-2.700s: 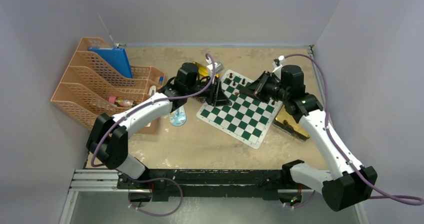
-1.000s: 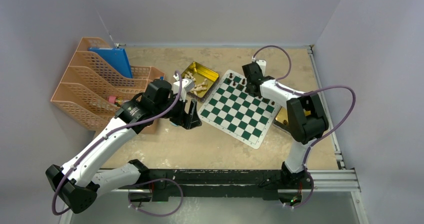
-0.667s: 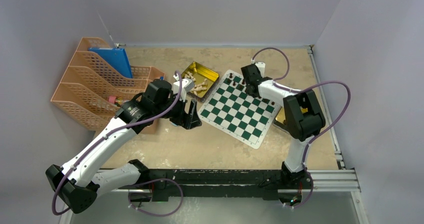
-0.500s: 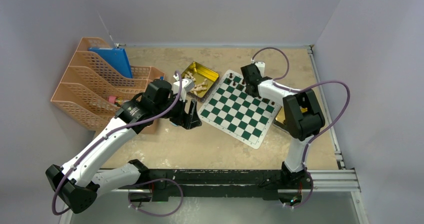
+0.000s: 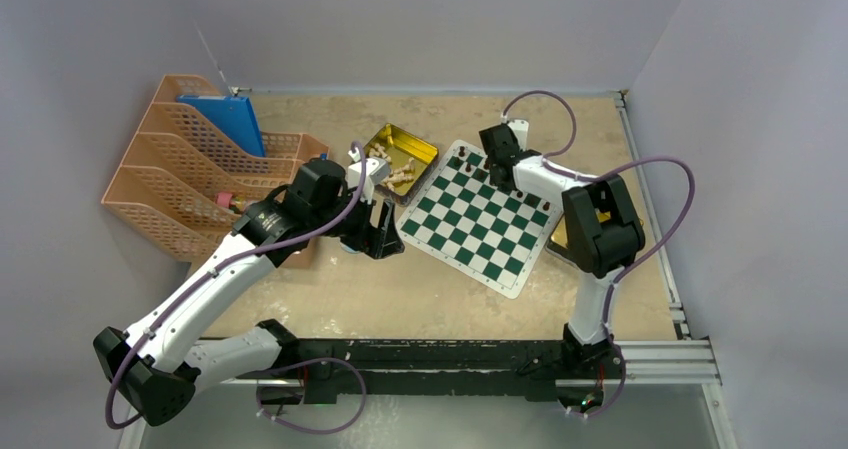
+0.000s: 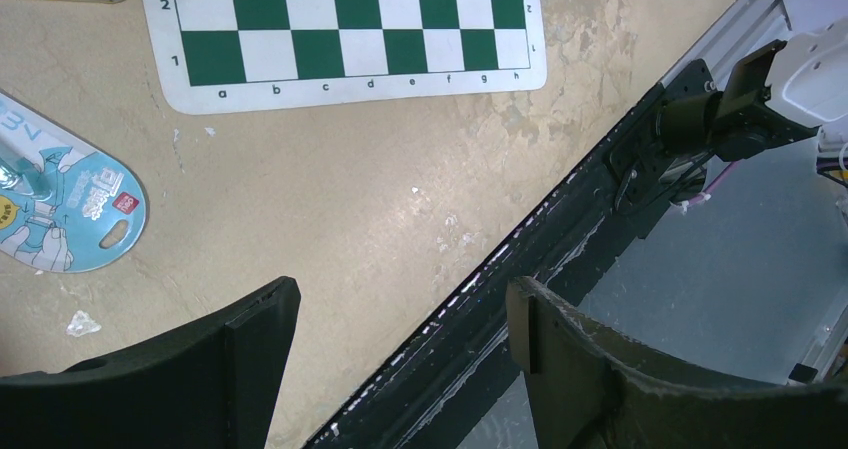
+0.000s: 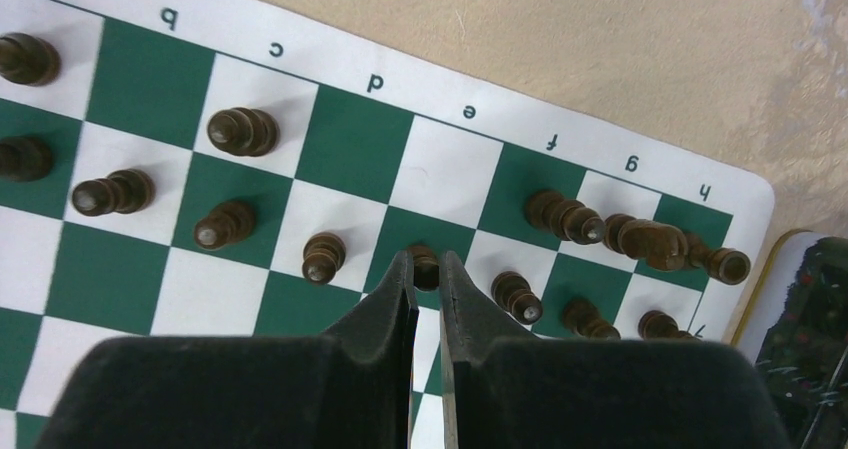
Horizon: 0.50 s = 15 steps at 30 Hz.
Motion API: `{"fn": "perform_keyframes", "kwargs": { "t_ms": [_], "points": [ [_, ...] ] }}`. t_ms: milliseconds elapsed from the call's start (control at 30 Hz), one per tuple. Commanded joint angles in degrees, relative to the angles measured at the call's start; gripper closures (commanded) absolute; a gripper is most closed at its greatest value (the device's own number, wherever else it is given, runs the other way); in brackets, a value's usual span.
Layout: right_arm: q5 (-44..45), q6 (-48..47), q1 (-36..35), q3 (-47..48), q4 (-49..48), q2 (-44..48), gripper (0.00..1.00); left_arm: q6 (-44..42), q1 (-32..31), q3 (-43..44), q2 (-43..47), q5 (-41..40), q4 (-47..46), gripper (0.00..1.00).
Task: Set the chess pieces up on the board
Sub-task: Place the chess piece on the chessboard.
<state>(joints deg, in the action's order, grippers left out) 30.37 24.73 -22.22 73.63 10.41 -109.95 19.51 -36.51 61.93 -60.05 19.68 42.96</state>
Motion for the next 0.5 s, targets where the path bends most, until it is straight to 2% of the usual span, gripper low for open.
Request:
{"fn": "perform_keyframes", "kwargs": {
  "t_ms": [0, 200, 467],
  "points": [
    [2.53, 1.45, -0.11, 0.74, 0.38, -0.52, 0.93, 0.53, 0.12, 1.17, 0.13, 0.19, -1.33, 0.24],
    [3.05, 1.30, -0.11, -0.14, 0.35, -0.81, 0.90, 0.29, 0.12, 1.00, -0.06, -0.08, -1.30, 0.24],
    [2.83, 1.01, -0.11, 3.48, 2.77, -0.66, 0.72, 0.00, 0.11, 1.50, -1.01, -0.30, -1.58, 0.24]
  ]
}}
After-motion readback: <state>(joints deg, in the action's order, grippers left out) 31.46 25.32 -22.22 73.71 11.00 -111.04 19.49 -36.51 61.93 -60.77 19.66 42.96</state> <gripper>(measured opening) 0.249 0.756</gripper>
